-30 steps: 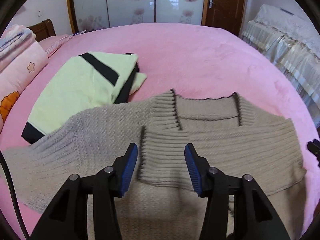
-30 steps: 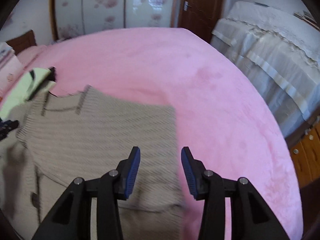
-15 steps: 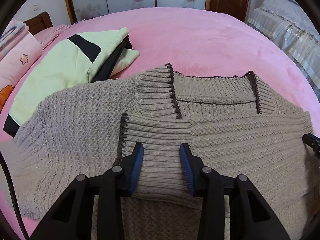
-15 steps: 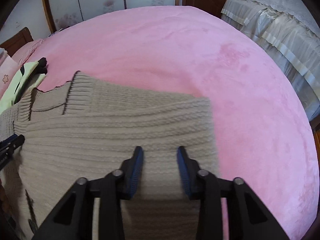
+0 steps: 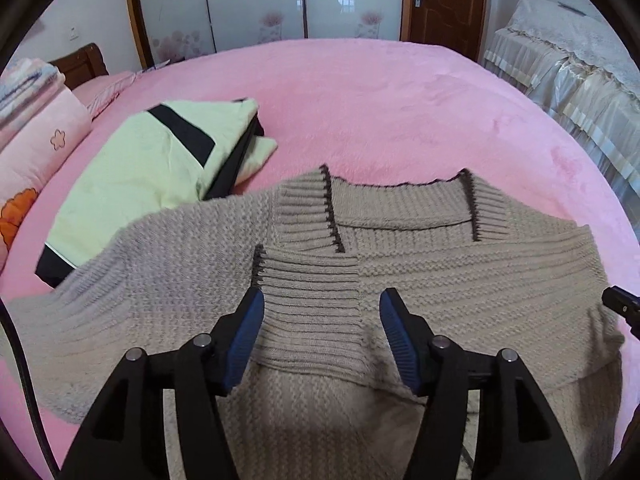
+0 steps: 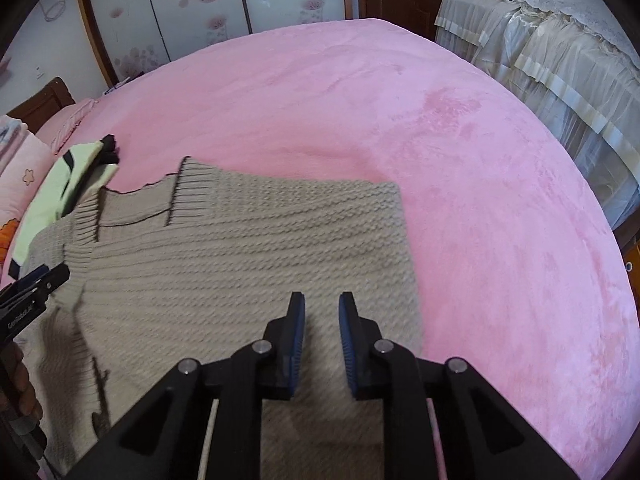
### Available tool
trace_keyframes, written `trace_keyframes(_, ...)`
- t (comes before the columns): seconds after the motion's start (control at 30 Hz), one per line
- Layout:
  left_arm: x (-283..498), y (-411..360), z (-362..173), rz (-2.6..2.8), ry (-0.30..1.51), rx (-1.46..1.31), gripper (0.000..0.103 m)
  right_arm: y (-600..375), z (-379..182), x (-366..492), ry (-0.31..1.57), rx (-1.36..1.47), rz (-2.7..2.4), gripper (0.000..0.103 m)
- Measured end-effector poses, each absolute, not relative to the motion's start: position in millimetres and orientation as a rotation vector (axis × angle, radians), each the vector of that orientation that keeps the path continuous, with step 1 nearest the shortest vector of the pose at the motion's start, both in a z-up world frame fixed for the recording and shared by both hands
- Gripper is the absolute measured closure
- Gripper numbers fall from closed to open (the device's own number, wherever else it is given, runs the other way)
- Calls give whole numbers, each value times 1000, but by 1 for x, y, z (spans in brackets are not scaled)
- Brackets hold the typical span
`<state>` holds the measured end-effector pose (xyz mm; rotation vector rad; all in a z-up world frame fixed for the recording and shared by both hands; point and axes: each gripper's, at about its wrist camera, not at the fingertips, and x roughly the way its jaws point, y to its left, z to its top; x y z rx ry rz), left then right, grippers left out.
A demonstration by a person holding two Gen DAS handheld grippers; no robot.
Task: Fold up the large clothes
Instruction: 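Move both tools back and over the other cardigan sleeve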
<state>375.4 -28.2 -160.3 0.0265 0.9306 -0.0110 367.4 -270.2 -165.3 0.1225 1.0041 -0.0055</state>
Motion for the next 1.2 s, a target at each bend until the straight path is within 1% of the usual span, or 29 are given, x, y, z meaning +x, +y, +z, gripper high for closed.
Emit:
trace_keyframes(0.07,365,-29,-147,-18,914,30,38,-267,-158,360,1001,136,9,86)
trace_keyframes(0.1,360,-29,-140,-17,904,32,33,-265,-154,355,998,142,14,86)
trace_keyframes(0.13,353,-30,-132,-15,890,36,29,-262,-147,349,992,149,24,85)
trace_keyframes(0.4,304,-29,-73,-49,823,50,27,-240,-101,305,937,171,72,80)
trace_keyframes(0.47,291,-28,-62,-55,812,46,24,-234,-89,292,926,173,90,78)
trace_keyframes(0.53,273,-25,-47,-56,795,41,18,-225,-78,278,910,169,107,72)
trace_keyframes(0.63,247,-20,-32,-68,781,37,17,-213,-65,259,890,159,122,65)
trace_keyframes(0.9,192,10,1,-72,774,12,17,-174,-39,215,869,157,187,64)
trace_keyframes(1.2,148,79,30,12,740,38,16,-108,-20,194,862,132,303,64)
